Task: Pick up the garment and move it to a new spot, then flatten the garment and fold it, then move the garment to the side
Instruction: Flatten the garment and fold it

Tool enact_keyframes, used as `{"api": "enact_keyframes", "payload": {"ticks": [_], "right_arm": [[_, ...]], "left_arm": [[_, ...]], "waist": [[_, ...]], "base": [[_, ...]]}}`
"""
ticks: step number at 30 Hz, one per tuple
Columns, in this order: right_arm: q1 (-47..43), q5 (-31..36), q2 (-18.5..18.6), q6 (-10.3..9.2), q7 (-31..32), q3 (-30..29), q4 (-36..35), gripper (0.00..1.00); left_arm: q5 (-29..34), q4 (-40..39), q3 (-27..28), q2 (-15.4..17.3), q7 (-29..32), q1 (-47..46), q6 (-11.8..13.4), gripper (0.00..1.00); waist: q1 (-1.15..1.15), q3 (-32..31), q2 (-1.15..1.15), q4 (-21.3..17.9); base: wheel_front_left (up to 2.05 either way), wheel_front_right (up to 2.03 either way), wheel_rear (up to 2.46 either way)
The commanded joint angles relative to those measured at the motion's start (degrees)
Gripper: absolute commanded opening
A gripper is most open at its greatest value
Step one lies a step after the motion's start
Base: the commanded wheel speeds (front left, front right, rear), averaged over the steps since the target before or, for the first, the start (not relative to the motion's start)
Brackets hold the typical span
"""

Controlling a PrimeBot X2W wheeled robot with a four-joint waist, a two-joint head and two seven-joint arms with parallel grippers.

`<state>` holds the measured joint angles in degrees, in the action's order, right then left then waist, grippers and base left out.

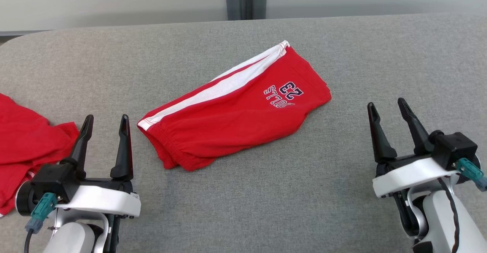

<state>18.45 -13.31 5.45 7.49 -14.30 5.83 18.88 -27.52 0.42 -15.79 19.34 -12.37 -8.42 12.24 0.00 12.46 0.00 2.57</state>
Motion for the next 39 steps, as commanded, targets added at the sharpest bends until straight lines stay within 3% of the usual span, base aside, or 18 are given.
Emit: {"api": "enact_keyframes", "payload": {"ticks": [1,16,21,30,39], "right_arm": [[-0.9,0.2,-0.2,0.01,0.5,-0.7,-1.3,1.0],[-1.6,1.2,-1.6,0.01,3.9,-2.4,-6.2,1.0],[1.5,1.5,0.0,0.01,4.6,-1.8,-4.9,1.0],[13.6,-0.3,4.1,0.01,5.8,1.5,7.9,1.0],[23.6,-3.3,5.3,0.01,5.7,7.4,23.2,1.0]], "left_arm": [[0.1,0.0,0.0,0.4,0.1,0.5,0.3,1.0],[0.2,0.3,-0.6,1.0,0.9,-1.1,0.6,1.0],[0.6,-0.1,-0.6,1.3,0.6,-2.2,0.2,1.0],[0.9,0.4,-0.6,1.0,-0.9,-7.5,-1.7,1.0],[1.2,1.9,-1.8,-1.4,-2.0,-11.6,-3.7,1.0]], "waist": [[0.0,0.0,0.0,-0.3],[0.0,1.2,0.0,-0.3],[0.0,2.6,0.0,0.3],[0.0,8.0,0.0,4.0],[0.0,12.6,0.0,8.0]], "base": [[0.0,0.0,0.0],[0.0,0.0,0.0],[0.0,0.0,0.0],[0.0,0.0,0.0],[0.0,0.0,0.0]]}}
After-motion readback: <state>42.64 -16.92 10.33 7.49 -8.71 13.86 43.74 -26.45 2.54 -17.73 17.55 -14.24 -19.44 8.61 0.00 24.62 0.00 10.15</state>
